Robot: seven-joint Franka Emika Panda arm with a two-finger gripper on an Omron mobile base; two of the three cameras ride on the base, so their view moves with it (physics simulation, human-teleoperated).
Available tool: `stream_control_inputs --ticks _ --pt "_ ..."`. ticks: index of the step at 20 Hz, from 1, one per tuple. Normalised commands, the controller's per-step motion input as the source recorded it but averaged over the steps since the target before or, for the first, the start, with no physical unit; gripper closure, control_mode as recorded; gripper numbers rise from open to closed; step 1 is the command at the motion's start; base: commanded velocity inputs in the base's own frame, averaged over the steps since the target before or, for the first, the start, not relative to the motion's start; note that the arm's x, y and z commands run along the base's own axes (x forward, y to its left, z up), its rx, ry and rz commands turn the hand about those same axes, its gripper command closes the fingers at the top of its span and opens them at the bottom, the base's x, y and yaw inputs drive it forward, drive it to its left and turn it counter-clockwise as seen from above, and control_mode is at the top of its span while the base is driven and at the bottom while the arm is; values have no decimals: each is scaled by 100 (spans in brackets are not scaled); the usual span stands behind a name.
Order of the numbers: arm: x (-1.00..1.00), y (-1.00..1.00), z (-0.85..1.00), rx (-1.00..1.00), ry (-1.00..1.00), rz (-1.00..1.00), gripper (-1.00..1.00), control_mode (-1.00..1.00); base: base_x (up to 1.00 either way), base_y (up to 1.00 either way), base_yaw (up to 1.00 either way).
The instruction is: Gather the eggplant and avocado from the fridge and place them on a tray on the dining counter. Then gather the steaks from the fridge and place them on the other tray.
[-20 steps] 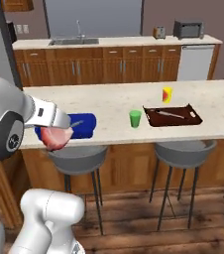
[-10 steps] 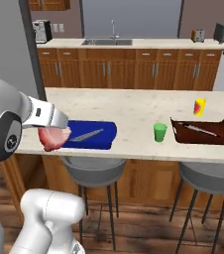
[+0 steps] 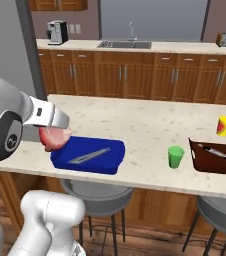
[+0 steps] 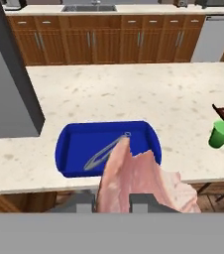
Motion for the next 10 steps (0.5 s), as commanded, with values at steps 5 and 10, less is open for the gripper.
stream_control_inputs --ticks 5,10 --pt "0 0 0 0 0 0 100 100 33 0 15" --pt "79 -7 -12 1 0 2 100 -100 0 0 0"
